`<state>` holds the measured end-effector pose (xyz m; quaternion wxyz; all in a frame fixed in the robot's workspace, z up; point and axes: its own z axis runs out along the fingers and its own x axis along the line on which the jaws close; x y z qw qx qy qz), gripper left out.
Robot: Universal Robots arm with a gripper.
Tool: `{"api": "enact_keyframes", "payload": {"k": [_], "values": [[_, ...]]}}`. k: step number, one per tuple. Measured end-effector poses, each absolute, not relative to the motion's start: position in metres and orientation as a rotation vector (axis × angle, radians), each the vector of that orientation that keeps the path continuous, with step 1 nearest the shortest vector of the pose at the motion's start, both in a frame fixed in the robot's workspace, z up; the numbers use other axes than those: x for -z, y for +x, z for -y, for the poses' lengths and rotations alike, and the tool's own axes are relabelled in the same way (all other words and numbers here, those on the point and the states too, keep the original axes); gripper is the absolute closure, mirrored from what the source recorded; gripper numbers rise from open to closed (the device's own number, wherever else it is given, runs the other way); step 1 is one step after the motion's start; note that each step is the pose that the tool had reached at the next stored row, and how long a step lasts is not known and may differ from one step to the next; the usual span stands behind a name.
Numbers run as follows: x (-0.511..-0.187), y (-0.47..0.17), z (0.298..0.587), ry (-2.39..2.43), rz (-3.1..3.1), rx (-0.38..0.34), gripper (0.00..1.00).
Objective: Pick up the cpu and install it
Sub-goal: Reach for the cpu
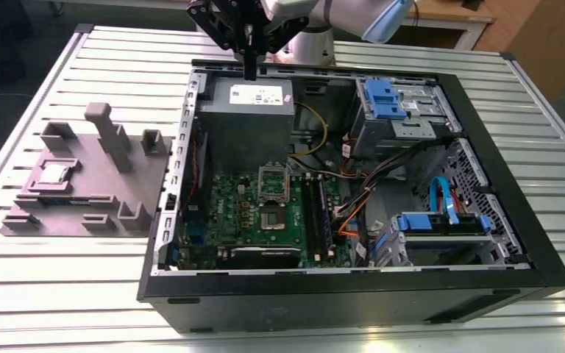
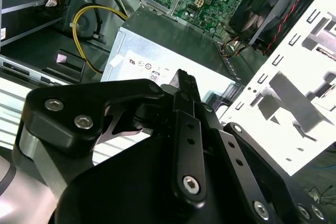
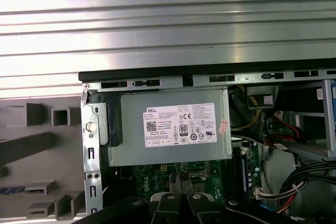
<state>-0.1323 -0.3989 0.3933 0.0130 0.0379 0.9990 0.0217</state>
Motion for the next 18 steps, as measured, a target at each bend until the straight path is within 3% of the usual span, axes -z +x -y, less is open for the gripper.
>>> {"api": "enact_keyframes", "payload": {"k": [18], "values": [[-0.3933,-0.1366,0.3989,0.118,-3.113,-0.068,0.9]]}}
